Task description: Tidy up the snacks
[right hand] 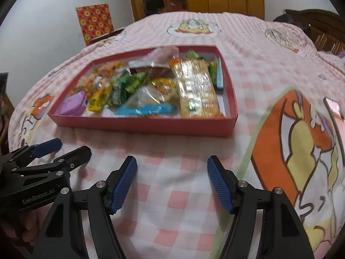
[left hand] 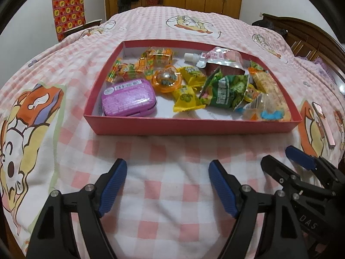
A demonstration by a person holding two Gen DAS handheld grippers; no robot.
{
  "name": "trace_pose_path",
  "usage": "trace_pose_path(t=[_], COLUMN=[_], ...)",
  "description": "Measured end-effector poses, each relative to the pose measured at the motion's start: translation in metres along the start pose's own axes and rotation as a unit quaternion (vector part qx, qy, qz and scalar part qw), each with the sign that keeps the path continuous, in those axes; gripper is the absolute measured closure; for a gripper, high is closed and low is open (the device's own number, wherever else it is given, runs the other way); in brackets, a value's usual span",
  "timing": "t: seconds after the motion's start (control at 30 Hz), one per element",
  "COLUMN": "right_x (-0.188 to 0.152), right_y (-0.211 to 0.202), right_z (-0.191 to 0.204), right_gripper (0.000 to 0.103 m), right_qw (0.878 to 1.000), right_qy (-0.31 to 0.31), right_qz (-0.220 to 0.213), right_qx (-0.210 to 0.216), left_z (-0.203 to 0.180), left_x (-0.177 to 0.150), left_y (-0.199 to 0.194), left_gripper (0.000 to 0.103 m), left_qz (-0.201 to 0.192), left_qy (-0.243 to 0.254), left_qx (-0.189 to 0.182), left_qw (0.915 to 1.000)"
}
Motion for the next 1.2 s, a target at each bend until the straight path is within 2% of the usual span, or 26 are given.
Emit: trace_pose_path(t=[0.4, 1.2], right_x=[-0.0054, -0.0053], right_y=[0.0043, 0.0045], right_z=[0.0024, 0.0027], right_gripper=[0.029, 0.028], right_qw=[1.0, 1.0], right_qy=[-0.009, -0.01], right_qz=[-0.006, -0.006], right_qx=[-0.008, -0.008], left_z=[-0.0017, -0.0019], left_x=[-0.003, -0.0029], left_y=[0.0023, 0.0023], left_gripper=[0.018, 0.018], left_qz=[-0.008, -0.008], left_qy=[0.006, 0.006], left_qx=[0.004, 0.004], left_qw=[0.9999, 0.9999])
Point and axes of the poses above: each gripper's, at about its wrist camera, not at the fingertips, and y roughly the way its jaws point, z to its left, x to its top, the point moved 8 cm from there along y, roughly the way its jaws point, and after that the axes turned 7 degrees about x, right-handed, at the moved point
